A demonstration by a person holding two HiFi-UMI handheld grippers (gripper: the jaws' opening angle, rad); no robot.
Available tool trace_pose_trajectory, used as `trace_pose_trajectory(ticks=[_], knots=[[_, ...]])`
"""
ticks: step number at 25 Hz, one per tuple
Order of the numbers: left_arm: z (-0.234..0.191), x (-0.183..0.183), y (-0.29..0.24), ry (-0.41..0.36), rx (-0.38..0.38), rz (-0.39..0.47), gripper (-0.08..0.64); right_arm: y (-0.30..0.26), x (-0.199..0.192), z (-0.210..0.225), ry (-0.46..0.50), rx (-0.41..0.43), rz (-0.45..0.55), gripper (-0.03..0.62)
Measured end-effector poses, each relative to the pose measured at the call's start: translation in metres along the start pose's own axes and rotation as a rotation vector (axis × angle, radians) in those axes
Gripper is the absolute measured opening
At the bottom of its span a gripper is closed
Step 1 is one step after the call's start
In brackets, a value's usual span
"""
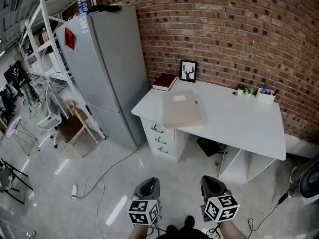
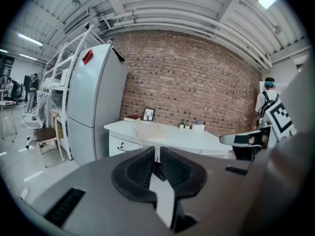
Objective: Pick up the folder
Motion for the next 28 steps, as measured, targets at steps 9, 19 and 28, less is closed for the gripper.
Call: trace_pose_trajectory(ticks=[9,19,28], knots=[[0.000,-0.001,-0.013,0.001,0.009,-0.004,0.036,-0.009,0.001,0.009,-0.003,0.005,0.008,0.000],[0.007,0.000,-0.032,0.013,0.014,-0.018,0.037,-0.015,0.006,0.032,-0.017,-0.015,0.026,0.000],[0.018,0.012,-0.055,0.020,0.018,0.000,0.040,-0.032,0.018,0.053,-0.006,0.032,0.023,0.083]])
Point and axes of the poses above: the fingertips, and each gripper's own axes: y backward along the fingers, z to its right, x out of its top, the point moved 2 cm from there along y, backward along the fingers, and after that the axes turned 5 degrees about y, right-handed, at the moved point
